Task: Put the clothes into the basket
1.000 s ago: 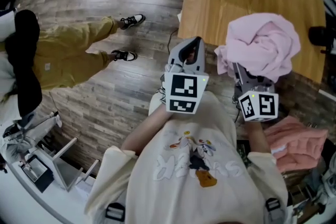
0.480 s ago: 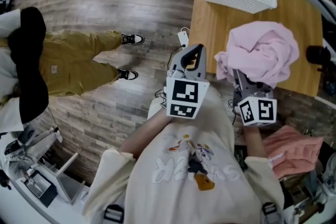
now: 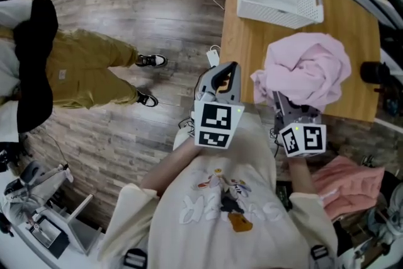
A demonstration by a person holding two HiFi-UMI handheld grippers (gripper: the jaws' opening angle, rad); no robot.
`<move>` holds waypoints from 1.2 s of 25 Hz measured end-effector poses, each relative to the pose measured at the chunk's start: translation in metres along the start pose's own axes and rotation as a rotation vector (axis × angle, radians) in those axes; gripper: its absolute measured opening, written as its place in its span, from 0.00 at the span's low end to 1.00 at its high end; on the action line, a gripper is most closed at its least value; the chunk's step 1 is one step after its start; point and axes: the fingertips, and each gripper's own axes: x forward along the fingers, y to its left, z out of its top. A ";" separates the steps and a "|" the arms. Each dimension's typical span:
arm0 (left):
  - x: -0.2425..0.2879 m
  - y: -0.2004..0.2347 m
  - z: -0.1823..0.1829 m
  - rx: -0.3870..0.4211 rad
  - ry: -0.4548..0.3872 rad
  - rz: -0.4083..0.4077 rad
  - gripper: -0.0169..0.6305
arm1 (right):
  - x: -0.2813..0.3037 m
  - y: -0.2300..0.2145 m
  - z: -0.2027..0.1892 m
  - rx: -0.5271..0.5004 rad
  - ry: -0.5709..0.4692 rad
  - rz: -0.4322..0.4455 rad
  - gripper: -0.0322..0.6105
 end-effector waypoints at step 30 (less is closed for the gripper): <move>0.094 -0.004 0.078 -0.015 0.010 0.025 0.03 | 0.108 -0.083 0.074 -0.228 0.103 0.201 0.68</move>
